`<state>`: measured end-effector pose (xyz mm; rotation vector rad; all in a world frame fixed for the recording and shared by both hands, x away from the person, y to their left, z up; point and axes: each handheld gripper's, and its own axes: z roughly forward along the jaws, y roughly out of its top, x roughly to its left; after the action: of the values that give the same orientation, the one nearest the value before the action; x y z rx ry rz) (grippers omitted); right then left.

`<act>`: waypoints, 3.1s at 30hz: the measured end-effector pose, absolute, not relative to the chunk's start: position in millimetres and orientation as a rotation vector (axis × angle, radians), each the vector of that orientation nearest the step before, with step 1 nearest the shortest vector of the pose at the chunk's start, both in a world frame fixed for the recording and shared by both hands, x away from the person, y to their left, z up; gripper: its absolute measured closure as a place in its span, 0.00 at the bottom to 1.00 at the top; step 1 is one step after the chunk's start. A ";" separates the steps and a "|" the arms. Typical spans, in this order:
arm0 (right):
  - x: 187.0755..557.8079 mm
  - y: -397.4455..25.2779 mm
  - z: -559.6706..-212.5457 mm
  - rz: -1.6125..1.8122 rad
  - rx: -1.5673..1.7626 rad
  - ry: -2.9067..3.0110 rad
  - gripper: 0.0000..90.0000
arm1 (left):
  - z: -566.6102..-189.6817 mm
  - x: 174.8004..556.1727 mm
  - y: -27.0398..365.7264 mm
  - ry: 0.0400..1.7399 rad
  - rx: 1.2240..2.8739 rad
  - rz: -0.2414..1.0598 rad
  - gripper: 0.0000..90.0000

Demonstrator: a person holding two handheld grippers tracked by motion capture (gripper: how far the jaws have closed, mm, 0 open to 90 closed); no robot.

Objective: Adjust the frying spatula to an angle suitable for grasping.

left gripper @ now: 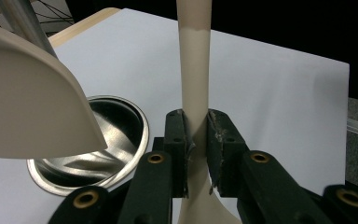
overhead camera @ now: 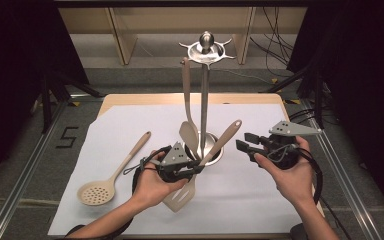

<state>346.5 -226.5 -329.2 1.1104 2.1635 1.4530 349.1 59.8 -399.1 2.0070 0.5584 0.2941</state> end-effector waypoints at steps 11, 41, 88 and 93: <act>347.9 -215.0 -328.6 1.511 1.093 2.170 0.62 | -395.8 346.5 55.5 0.553 1.994 0.296 0.87; 336.8 -198.7 -314.0 1.642 0.879 2.174 0.82 | -394.5 354.4 49.8 0.475 1.987 0.221 0.67; 326.4 -232.0 -289.7 1.642 0.913 1.994 0.65 | -328.1 358.3 42.8 0.506 1.826 0.294 0.84; 333.1 -239.3 -295.7 1.526 0.968 1.953 0.67 | -324.7 358.9 43.6 0.518 1.833 0.323 0.84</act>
<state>333.1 -239.3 -295.7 0.9685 1.9529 1.5265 358.9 43.6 -324.7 1.8330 0.5180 0.3231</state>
